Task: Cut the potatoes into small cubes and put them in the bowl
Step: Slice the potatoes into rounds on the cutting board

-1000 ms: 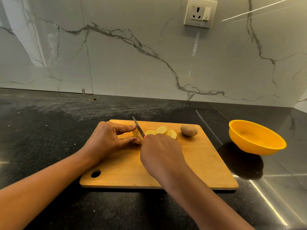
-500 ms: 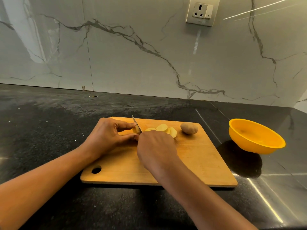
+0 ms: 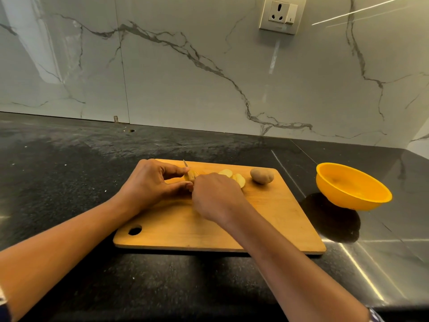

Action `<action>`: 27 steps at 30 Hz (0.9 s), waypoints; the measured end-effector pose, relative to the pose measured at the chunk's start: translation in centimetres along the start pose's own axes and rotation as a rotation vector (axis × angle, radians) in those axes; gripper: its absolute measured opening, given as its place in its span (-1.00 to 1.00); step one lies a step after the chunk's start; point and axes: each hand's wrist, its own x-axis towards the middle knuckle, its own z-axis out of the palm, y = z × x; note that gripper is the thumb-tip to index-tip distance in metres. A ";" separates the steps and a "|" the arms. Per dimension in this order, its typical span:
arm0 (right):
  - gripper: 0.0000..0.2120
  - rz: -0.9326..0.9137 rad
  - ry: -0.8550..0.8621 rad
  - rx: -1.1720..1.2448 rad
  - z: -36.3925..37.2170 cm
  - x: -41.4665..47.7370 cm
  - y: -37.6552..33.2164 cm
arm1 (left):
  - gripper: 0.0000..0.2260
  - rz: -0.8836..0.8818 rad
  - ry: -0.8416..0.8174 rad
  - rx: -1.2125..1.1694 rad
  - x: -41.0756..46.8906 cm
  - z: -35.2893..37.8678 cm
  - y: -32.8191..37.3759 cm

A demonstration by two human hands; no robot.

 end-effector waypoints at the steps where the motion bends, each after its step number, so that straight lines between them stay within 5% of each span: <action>1: -0.77 -0.003 0.004 -0.002 0.1 -0.2 0.1 | -0.51 0.001 -0.001 -0.005 0.0 0.0 0.1; 11: -0.75 0.005 -0.042 -0.022 -0.2 0.7 -0.3 | -0.64 -0.019 0.016 0.010 0.2 0.1 -0.6; 21: -0.75 -0.011 0.008 -0.024 0.6 -0.6 0.1 | -0.50 -0.055 0.002 -0.029 -0.2 -0.1 0.3; 27: -0.75 0.000 -0.009 -0.014 0.5 0.0 -0.1 | -0.64 -0.058 0.005 0.013 0.1 0.0 -0.3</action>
